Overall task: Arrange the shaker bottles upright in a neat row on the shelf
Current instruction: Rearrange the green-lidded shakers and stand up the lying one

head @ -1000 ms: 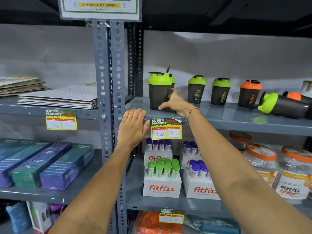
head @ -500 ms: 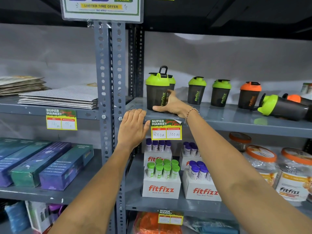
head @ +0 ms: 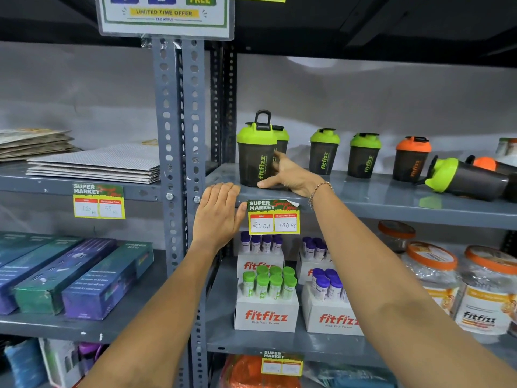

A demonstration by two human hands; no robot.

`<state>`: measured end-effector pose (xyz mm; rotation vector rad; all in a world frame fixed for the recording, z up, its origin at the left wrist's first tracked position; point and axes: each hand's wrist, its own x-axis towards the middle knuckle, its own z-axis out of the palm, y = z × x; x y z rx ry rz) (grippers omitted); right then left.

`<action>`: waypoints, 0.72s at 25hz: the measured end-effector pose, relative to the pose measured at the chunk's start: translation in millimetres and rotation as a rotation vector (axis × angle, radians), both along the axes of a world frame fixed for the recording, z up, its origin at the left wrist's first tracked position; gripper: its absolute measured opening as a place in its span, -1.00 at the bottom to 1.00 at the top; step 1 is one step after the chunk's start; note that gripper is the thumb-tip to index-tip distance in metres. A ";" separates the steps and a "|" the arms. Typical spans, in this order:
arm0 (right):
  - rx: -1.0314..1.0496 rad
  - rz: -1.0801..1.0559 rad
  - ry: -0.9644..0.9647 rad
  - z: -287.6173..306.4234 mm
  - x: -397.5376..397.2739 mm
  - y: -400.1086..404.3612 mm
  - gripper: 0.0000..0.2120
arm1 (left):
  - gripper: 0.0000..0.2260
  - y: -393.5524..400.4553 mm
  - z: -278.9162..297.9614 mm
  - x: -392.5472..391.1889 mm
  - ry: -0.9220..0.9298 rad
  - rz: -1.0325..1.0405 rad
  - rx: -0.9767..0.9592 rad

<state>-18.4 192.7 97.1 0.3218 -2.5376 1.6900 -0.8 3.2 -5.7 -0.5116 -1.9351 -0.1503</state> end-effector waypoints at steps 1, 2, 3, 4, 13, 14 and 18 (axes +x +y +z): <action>-0.032 0.004 -0.005 -0.1 -0.6 1.2 0.01 | -0.61 0.1 -0.1 0.1 0.010 -0.008 0.006; -0.045 -0.003 -0.002 0.1 -1.5 1.5 -0.01 | -0.61 0.2 0.2 0.2 0.017 -0.013 0.010; -0.036 -0.020 0.008 -0.3 -2.0 0.5 -0.01 | -0.61 0.0 0.5 0.5 0.019 -0.013 0.013; -0.015 -0.044 0.025 -0.6 -2.1 -0.6 -0.02 | -0.61 0.1 1.1 0.8 0.014 -0.012 0.014; 0.051 -0.127 0.108 -1.8 -6.3 -1.1 0.04 | -0.61 1.5 0.5 2.5 -0.041 -0.015 0.030; 0.059 -0.131 0.117 -1.8 -6.5 -1.5 0.04 | -0.62 1.8 0.3 2.4 -0.045 -0.019 0.034; 0.071 -0.123 0.132 -2.2 -5.0 -2.9 0.05 | -0.64 3.3 0.1 3.2 -0.042 -0.065 0.079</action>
